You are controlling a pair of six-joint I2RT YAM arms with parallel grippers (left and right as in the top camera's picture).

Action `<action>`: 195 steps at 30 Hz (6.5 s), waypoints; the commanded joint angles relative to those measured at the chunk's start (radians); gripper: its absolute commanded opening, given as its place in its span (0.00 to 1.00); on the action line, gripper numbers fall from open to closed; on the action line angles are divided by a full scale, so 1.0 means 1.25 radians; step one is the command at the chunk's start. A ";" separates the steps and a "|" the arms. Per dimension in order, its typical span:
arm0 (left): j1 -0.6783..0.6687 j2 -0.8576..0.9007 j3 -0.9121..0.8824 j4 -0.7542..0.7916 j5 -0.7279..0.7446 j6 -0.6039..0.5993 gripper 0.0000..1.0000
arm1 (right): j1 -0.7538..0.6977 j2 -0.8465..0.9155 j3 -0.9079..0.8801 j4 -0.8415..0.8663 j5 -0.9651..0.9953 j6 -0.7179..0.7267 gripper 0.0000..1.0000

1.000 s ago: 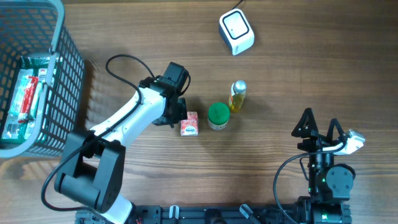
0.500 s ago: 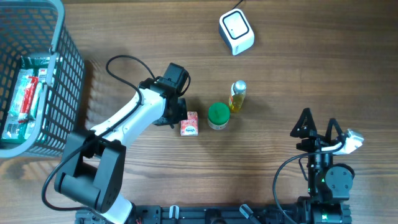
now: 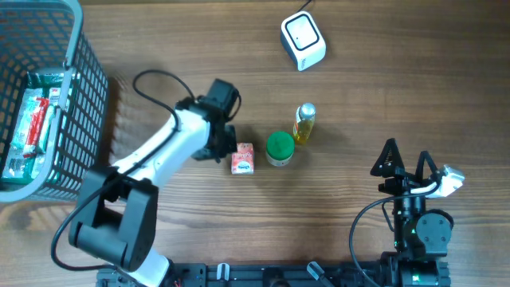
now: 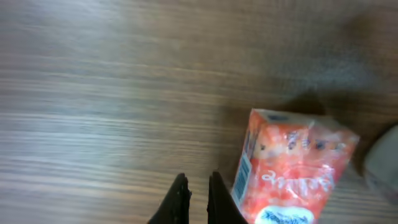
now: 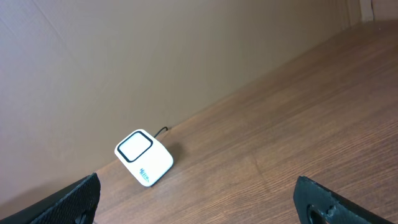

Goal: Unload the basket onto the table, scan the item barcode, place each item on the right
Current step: 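Reach the left gripper into the basket and grasp the 3M gloves pack, then lift the gloves pack out and lay it on the table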

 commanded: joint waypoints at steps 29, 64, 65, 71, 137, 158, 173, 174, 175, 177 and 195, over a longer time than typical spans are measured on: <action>0.724 0.184 0.911 -0.309 -0.223 0.266 1.00 | 0.004 0.002 0.000 0.002 -0.007 -0.003 1.00; 0.836 0.444 0.717 -0.195 -0.018 0.866 1.00 | 0.004 0.002 0.000 0.002 -0.008 -0.003 1.00; 0.837 0.451 0.714 -0.197 -0.018 0.868 1.00 | 0.004 0.002 0.000 0.002 -0.008 -0.003 1.00; 0.849 0.468 0.668 -0.190 -0.019 0.931 1.00 | 0.004 0.002 0.000 0.002 -0.008 -0.003 1.00; 0.195 -0.186 0.610 -0.327 -0.040 0.195 0.04 | 0.004 0.002 0.000 0.002 -0.008 -0.003 1.00; 0.052 -0.005 0.028 0.058 -0.097 0.190 0.05 | 0.004 0.002 0.000 0.002 -0.008 -0.003 1.00; 0.036 -0.004 -0.042 0.133 -0.097 0.188 0.30 | 0.004 0.002 0.000 0.002 -0.008 -0.003 1.00; 0.036 -0.004 -0.042 0.133 -0.097 0.188 0.32 | 0.004 0.002 0.000 0.002 -0.008 -0.003 1.00; 0.036 -0.004 -0.042 0.133 -0.097 0.188 0.33 | 0.004 0.002 0.000 0.002 -0.008 -0.003 1.00; 0.036 -0.004 -0.042 0.133 -0.097 0.188 0.36 | 0.004 0.002 0.000 0.002 -0.008 -0.003 1.00; 0.095 -0.098 0.136 0.041 -0.097 0.197 0.88 | 0.004 0.002 0.000 0.002 -0.008 -0.003 1.00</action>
